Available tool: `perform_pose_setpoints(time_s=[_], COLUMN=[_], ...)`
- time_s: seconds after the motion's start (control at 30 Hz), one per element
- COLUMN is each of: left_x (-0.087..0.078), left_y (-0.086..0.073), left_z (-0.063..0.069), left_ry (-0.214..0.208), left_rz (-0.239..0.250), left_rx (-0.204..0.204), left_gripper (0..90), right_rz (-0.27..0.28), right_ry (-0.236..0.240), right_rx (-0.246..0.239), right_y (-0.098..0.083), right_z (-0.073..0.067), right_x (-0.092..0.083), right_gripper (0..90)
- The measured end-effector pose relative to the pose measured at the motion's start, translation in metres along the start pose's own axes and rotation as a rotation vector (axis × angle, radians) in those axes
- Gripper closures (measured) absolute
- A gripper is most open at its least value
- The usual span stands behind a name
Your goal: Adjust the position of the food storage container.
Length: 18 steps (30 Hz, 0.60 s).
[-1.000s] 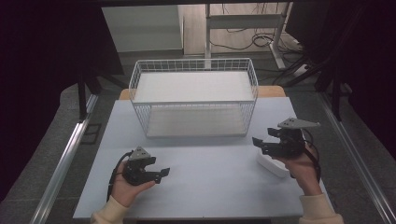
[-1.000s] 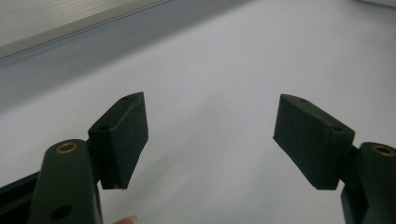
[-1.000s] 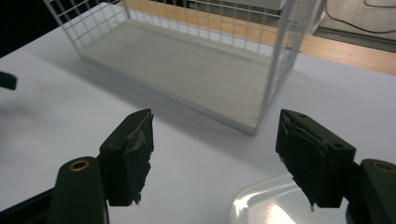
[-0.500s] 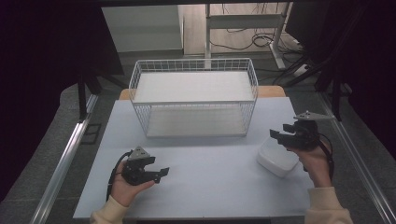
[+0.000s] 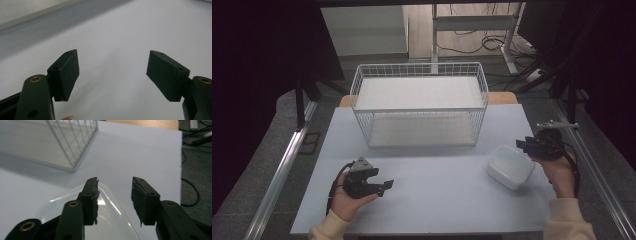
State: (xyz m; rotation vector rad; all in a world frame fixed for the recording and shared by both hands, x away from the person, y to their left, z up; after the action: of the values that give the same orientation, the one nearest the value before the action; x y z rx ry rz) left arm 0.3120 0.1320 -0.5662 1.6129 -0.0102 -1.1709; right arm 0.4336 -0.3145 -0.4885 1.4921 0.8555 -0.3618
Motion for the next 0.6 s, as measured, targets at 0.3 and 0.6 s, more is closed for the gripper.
perform_pose_setpoints(time_s=[0.3,0.6], left_x=[0.001,0.001], left_y=[-0.001,-0.001], left_z=[-0.002,-0.001], left_ry=[0.001,-0.001], left_rz=[-0.005,-0.006], left_rx=[-0.001,0.003], left_gripper=[25.8,25.8], right_rz=[-0.070,-0.133], right_ry=[-0.081,-0.106], right_rx=[-0.011,-0.037], right_y=[-0.018,-0.032], right_z=[0.034,0.043], right_x=[0.009,0.022], right_gripper=[87.2,89.9])
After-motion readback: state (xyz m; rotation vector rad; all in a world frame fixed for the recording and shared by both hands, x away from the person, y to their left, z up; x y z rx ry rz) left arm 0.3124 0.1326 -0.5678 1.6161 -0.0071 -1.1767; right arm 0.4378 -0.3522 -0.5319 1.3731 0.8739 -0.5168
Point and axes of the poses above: each handheld gripper's, and its own axes: x roughly forward along the jaws, y roughly out of its top, z roughly to its right, the point moved 10 cm from there along x, roughly forward along the jaws, and after that the axes turned 9 degrees about x, right-handed, at the moved point
